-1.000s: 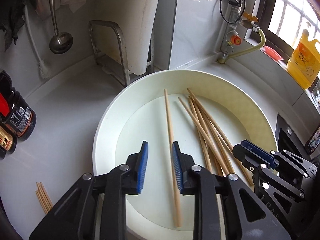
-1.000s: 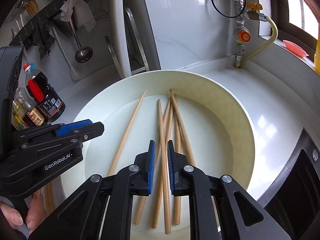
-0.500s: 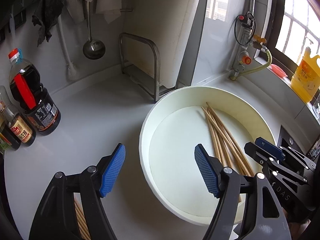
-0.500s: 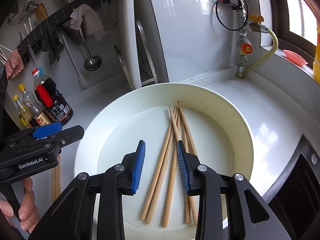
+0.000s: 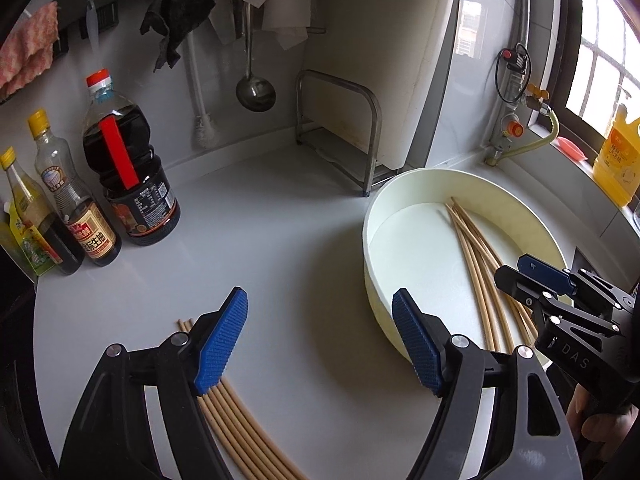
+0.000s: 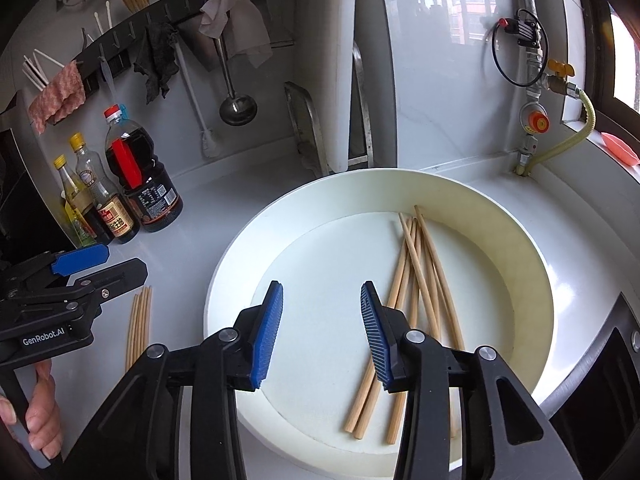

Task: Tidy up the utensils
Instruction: 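Move both open grippers back to the chopstick pile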

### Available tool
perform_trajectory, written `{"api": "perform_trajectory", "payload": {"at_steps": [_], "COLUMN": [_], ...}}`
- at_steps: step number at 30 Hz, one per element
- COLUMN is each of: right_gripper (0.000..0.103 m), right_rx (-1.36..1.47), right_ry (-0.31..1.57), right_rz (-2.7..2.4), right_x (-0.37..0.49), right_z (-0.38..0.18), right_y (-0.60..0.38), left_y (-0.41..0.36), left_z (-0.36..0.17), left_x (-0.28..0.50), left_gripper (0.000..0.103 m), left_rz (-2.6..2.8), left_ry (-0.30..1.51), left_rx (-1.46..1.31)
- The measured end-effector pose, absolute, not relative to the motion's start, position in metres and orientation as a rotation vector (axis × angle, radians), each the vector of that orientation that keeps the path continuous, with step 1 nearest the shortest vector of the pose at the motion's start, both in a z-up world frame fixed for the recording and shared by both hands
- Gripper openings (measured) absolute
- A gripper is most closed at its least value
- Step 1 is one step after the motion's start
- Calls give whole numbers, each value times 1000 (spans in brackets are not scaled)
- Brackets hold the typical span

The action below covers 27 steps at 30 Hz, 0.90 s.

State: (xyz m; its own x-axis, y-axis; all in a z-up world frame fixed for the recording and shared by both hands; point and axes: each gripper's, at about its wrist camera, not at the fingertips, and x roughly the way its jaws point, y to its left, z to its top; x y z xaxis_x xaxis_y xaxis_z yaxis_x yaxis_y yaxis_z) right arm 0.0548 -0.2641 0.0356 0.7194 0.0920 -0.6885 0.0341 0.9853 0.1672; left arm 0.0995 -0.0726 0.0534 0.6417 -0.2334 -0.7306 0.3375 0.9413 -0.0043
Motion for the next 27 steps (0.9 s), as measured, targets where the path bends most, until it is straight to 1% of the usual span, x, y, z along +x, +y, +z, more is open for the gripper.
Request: {"api": "perform_trajectory", "payload": {"at_steps": [16,21,24,27], "right_gripper": [41,42,42,43], "right_rx": [55,28,7,-6], "right_ry": [772,769,777,788], "right_rz": [184,227,255,282], "right_x": [45,39,37,36], "right_z": [37,37,34,30], "right_y": [-181,-158,-144,-131], "left_y": [23,47,60,74], "left_z": [41,40,37,28], "left_x": [68,53,45,40], "left_gripper": [74,76,79,80], "left_rz": [-188,-142,-110,-83], "left_ry": [823,806,787,792], "left_rx": [61,61,72,71]}}
